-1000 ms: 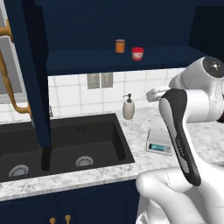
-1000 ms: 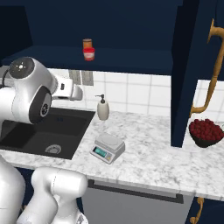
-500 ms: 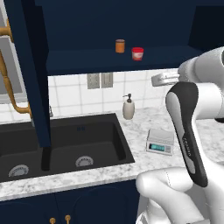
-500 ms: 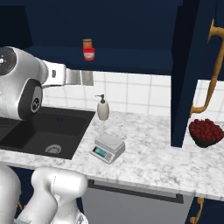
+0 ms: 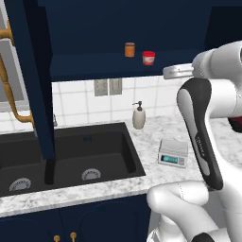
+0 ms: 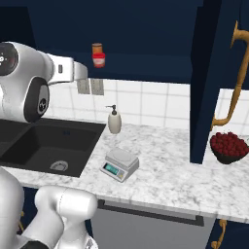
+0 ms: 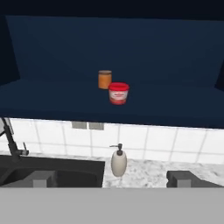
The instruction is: Pick the jam and place it on the digital scale for weighing, and close the cabinet.
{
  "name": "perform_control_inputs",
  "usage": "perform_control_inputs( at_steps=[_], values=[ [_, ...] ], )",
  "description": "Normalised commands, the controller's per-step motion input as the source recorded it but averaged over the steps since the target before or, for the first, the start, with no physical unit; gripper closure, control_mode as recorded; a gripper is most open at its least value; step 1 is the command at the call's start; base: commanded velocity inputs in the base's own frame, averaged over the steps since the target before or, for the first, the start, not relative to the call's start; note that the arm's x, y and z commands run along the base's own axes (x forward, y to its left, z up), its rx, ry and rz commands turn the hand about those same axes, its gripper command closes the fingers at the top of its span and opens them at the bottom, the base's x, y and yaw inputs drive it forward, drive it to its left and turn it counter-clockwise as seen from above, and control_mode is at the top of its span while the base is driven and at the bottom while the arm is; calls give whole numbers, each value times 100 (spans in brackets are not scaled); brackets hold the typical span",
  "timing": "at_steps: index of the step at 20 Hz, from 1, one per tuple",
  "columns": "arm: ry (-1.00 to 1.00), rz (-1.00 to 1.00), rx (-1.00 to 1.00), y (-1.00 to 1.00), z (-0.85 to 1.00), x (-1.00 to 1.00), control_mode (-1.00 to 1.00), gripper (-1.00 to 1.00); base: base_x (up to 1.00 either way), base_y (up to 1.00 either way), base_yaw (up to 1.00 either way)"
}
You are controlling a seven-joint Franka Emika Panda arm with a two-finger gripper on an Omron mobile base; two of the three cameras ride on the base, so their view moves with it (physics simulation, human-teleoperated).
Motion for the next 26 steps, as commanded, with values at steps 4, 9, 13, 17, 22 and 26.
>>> perform_control_inputs(
  at_steps=[4, 9, 13, 17, 22, 26],
  values=[
    [-4, 0, 0, -4, 20, 36, -100, -100, 0, 0, 0],
    [3, 0, 0, -11, 0, 47, -100, -100, 0, 0, 0],
    [0, 0, 0, -5, 0, 64, -100, -100, 0, 0, 0],
    [0, 0, 0, 0, 0, 75, -100, -100, 0, 0, 0],
    [1, 0, 0, 0, -5, 65, -100, -100, 0, 0, 0],
    [0, 0, 0, 0, -17, 40, -100, -100, 0, 0, 0]
  ],
)
